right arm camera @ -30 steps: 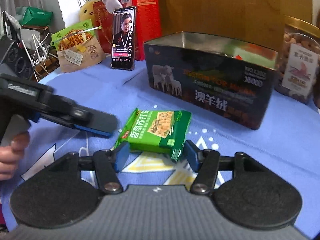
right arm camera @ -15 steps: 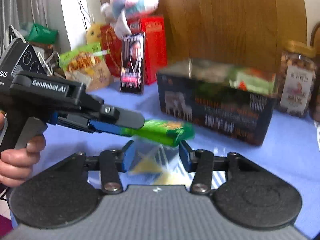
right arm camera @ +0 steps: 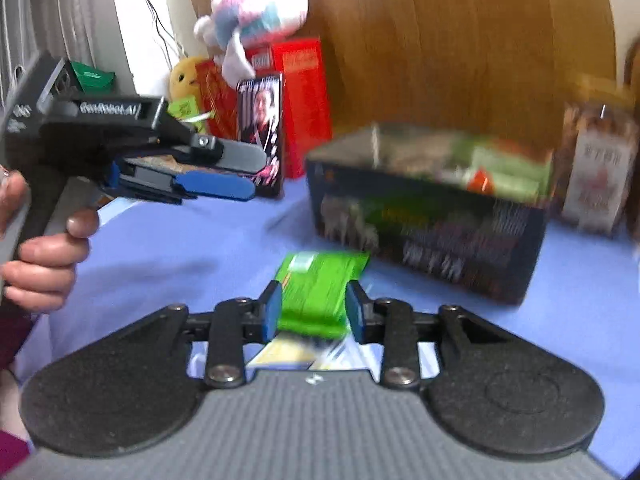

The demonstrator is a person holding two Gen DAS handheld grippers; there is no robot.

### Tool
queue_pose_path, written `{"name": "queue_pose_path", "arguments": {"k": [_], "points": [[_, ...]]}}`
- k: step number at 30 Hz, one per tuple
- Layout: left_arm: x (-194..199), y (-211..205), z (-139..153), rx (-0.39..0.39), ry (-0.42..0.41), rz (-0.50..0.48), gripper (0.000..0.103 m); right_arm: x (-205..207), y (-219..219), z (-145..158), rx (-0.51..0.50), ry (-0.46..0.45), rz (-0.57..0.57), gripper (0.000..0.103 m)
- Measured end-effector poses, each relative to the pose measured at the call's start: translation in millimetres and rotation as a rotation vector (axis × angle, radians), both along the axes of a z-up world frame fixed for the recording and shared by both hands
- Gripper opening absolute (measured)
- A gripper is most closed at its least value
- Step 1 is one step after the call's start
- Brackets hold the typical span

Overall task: Organize snacks
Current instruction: 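Grasp the green cracker pack with the left tool, then carry the green cracker pack with the left tool into the tin and release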

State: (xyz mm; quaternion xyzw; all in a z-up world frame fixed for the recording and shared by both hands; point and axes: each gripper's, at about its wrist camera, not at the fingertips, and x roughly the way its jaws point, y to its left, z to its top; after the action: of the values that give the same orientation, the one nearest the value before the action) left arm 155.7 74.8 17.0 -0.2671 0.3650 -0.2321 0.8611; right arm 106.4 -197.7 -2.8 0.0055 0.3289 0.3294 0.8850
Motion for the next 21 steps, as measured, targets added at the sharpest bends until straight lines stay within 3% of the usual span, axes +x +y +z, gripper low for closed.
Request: {"name": "queue_pose_path", "arguments": {"k": [2, 8, 10, 12, 16, 21], "points": [[3.4, -4.2, -13.8, 0.016, 0.068, -0.007, 0.054, 3.9, 8.6, -5.2, -0.045, 0.008, -0.008, 0.061], [-0.3, -26.0, -41.4, 0.034, 0.143, -0.049, 0.061, 15.0, 33.2, -19.6, -0.140, 0.039, 0.011, 0.063], [-4.1, -26.0, -45.5, 0.009, 0.128, -0.041, 0.055, 11.5, 41.0, -18.9, -0.146, 0.019, 0.046, 0.051], [-9.0, -29.7, -43.5, 0.029, 0.120, -0.044, 0.054, 3.9, 46.2, -16.1, -0.169, -0.028, 0.039, 0.046], [-20.5, -30.7, -28.6, 0.028, 0.082, -0.053, 0.054, -9.0, 42.5, -1.0, -0.145, -0.110, 0.021, 0.046], [-14.5, -37.4, 14.7, 0.030, -0.034, -0.071, 0.054, -11.1, 32.7, 29.2, -0.097, -0.232, -0.039, 0.046]]}}
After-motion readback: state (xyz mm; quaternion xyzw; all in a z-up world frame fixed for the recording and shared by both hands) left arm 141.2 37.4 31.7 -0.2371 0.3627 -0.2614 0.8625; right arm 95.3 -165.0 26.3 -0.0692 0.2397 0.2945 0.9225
